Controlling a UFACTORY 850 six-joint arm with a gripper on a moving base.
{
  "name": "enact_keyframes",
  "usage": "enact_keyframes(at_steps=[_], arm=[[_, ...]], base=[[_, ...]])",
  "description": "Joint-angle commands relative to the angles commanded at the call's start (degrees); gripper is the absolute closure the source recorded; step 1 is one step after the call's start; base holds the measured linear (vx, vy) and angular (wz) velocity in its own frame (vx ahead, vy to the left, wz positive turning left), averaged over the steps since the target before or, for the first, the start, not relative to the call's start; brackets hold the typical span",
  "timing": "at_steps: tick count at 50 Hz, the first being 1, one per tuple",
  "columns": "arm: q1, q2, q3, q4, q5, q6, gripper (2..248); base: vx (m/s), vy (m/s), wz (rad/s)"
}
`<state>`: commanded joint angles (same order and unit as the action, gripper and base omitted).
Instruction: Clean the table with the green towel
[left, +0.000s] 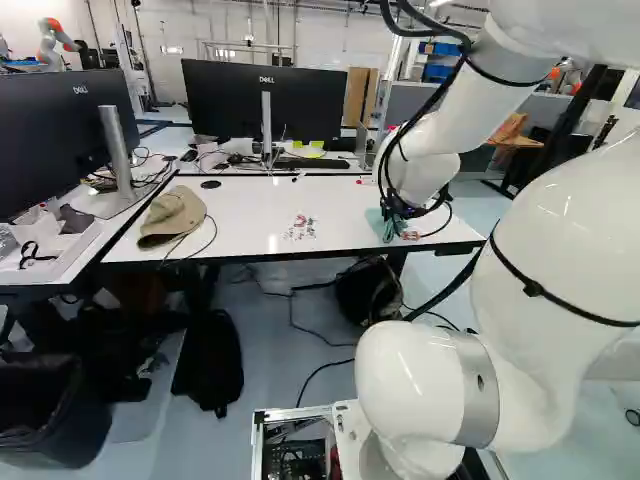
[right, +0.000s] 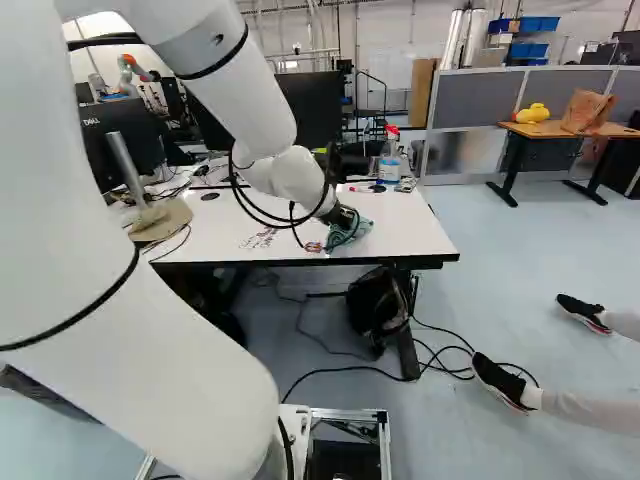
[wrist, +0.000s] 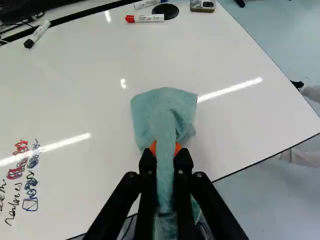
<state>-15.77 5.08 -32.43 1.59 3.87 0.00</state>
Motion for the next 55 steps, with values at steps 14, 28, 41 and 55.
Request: enact_keyframes(at_steps=[14,28,41,55], arm=[[3.1,2.2,1.0,0.0,0.0,0.0,208],[6.2,3.1,1.9,0.0,0.0,0.0,208],[9.0,4.2,2.9,0.0,0.0,0.0,208],[12.2,5.5,4.0,0.0,0.0,0.0,208]], base=[[0.0,0.0,0.0],[0.0,0.0,0.0],[0.0,0.0,0.0],[0.0,0.0,0.0]])
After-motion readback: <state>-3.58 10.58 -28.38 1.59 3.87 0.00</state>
